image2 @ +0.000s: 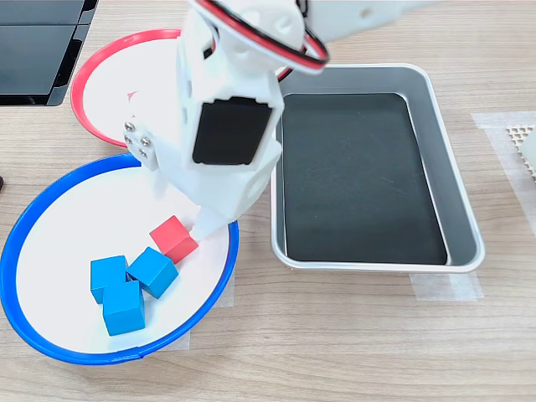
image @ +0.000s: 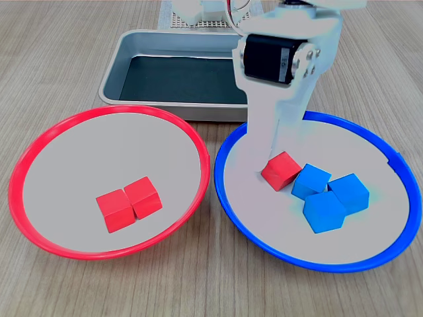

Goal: Resolve any anomalies and move all blocks to matching dishes

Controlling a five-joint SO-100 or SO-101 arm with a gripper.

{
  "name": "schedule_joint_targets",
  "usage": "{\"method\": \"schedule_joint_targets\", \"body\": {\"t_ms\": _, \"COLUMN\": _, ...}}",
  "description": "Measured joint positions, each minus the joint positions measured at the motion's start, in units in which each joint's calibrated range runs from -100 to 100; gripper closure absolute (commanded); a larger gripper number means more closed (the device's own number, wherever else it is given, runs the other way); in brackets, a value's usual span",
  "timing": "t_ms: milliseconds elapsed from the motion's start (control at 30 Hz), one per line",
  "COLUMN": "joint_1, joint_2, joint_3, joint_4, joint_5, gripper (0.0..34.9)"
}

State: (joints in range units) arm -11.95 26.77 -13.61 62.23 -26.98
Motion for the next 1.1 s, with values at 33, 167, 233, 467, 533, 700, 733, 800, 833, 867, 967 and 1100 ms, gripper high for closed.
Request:
{"method": "schedule_joint_targets", "body": {"t_ms": 33, "joint_1": -0.4, "joint_2": 0.0, "joint_3": 0.0, "joint_4": 0.0, "joint_5": -0.2, "gripper": 18.2}}
{"method": "schedule_joint_targets", "body": {"t_ms": 167, "joint_1": -2.0, "joint_2": 1.4, "joint_3": -0.8, "joint_4": 1.5, "joint_5": -0.7, "gripper": 18.1}}
{"method": "schedule_joint_targets", "body": {"t_ms": 233, "joint_1": -1.8, "joint_2": 2.6, "joint_3": -2.3, "joint_4": 2.0, "joint_5": -1.0, "gripper": 18.2}}
{"method": "schedule_joint_targets", "body": {"t_ms": 467, "joint_1": -1.4, "joint_2": 6.9, "joint_3": -6.4, "joint_4": 2.4, "joint_5": -1.0, "gripper": 22.1}}
{"method": "schedule_joint_targets", "body": {"t_ms": 533, "joint_1": -1.4, "joint_2": 7.8, "joint_3": -7.2, "joint_4": 2.0, "joint_5": -1.0, "gripper": 23.8}}
{"method": "schedule_joint_targets", "body": {"t_ms": 700, "joint_1": -1.4, "joint_2": 9.1, "joint_3": -8.7, "joint_4": 1.7, "joint_5": -0.4, "gripper": 29.5}}
{"method": "schedule_joint_targets", "body": {"t_ms": 733, "joint_1": -1.4, "joint_2": 9.2, "joint_3": -9.0, "joint_4": 1.6, "joint_5": -0.3, "gripper": 31.6}}
{"method": "schedule_joint_targets", "body": {"t_ms": 800, "joint_1": -1.4, "joint_2": 9.7, "joint_3": -9.9, "joint_4": 1.4, "joint_5": 0.3, "gripper": 34.6}}
{"method": "schedule_joint_targets", "body": {"t_ms": 833, "joint_1": -1.4, "joint_2": 9.8, "joint_3": -10.1, "joint_4": 1.4, "joint_5": 0.5, "gripper": 34.6}}
{"method": "schedule_joint_targets", "body": {"t_ms": 867, "joint_1": -1.4, "joint_2": 9.8, "joint_3": -10.1, "joint_4": 1.3, "joint_5": 0.8, "gripper": 34.6}}
{"method": "schedule_joint_targets", "body": {"t_ms": 967, "joint_1": -1.4, "joint_2": 9.4, "joint_3": -10.0, "joint_4": 1.1, "joint_5": 2.6, "gripper": 34.6}}
{"method": "schedule_joint_targets", "body": {"t_ms": 1100, "joint_1": -1.4, "joint_2": 2.8, "joint_3": -7.2, "joint_4": 1.5, "joint_5": 8.2, "gripper": 34.6}}
